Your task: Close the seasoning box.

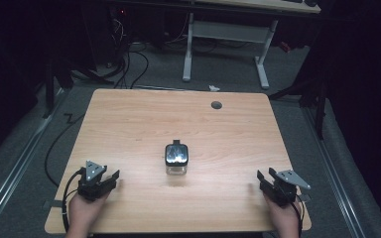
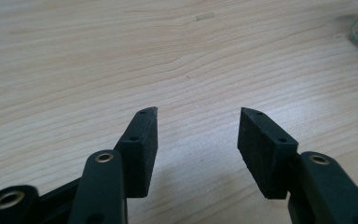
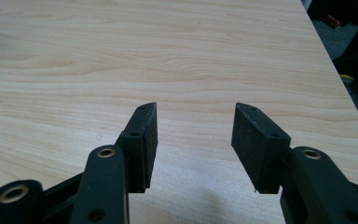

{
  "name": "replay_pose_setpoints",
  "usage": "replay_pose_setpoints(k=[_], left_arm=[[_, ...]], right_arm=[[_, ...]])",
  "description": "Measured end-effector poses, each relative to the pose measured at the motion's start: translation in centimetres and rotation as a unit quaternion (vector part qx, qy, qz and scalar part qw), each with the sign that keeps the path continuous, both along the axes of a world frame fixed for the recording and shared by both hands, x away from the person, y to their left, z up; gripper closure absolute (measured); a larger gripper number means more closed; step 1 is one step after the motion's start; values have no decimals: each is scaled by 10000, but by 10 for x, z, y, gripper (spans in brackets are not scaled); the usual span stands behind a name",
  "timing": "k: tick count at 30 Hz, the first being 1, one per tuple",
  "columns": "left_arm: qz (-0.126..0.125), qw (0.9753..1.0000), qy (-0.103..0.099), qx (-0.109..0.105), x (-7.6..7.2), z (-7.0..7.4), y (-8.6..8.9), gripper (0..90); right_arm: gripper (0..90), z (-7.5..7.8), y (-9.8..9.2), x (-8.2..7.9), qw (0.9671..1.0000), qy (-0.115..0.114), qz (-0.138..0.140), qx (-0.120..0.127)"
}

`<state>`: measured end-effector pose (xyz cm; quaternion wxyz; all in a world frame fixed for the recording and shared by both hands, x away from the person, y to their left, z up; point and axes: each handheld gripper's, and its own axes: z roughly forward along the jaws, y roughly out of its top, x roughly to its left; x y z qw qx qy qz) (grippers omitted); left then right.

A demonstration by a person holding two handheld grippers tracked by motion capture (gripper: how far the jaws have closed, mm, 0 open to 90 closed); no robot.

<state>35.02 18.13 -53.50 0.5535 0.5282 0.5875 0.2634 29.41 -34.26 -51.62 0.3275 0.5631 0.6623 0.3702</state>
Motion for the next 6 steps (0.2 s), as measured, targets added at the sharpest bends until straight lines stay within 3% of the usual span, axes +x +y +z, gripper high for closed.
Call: replay_pose_setpoints(k=[2,6], left_arm=[[24,9998,-18,-182,-2,5,3,480],[27,9998,-59,-198,-4,7,2,478]], right_arm=[[497,1,3,-1,10000,-22,55,-12],[477,-1,6,-1,9999,34,145,20]])
